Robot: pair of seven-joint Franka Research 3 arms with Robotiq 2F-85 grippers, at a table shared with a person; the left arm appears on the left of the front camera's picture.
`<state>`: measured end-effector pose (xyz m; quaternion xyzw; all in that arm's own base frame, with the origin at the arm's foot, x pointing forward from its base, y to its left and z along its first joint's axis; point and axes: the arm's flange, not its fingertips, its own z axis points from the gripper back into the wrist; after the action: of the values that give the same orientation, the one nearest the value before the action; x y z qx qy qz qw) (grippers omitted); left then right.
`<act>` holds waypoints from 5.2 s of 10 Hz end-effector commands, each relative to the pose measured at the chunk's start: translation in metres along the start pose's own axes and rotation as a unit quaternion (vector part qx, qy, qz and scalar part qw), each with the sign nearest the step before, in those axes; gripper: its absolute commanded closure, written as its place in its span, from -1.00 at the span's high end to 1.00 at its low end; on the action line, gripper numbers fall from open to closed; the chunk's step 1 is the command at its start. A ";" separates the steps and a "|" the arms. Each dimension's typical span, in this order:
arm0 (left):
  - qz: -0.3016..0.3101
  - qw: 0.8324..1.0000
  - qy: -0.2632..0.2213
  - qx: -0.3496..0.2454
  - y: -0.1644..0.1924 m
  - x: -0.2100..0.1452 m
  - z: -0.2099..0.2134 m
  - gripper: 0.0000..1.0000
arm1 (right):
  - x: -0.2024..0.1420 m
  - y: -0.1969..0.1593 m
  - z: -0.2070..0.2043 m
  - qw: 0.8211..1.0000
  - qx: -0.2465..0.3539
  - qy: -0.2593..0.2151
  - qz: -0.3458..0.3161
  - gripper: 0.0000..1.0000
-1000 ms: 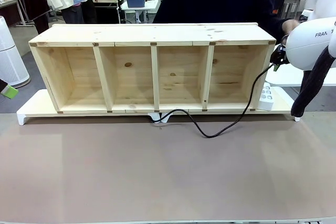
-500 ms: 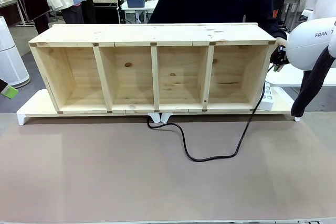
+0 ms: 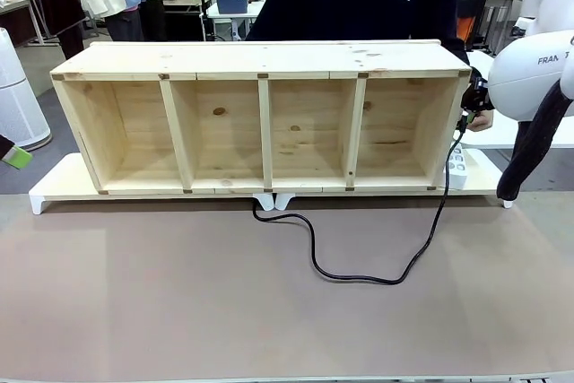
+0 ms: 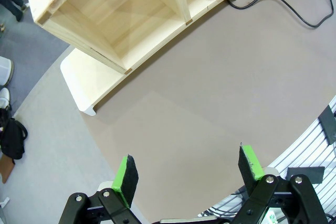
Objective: Perform cable management.
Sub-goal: Release the Power Cable when the human grasps it.
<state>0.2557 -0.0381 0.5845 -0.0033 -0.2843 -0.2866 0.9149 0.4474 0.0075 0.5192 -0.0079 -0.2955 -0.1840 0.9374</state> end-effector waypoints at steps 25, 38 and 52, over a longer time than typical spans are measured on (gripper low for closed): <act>-0.003 1.000 -0.005 0.002 0.001 0.002 -0.001 1.00 | -0.001 0.001 0.000 1.000 -0.001 0.000 -0.003 1.00; -0.003 1.000 -0.005 0.002 0.001 0.002 -0.001 1.00 | -0.001 0.001 0.000 1.000 -0.001 0.000 -0.003 1.00; -0.003 1.000 -0.005 0.002 0.001 0.002 -0.001 1.00 | -0.001 0.001 0.000 1.000 -0.001 0.000 -0.003 1.00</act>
<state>0.2557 -0.0381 0.5845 -0.0033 -0.2843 -0.2866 0.9149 0.4474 0.0075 0.5192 -0.0079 -0.2955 -0.1840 0.9374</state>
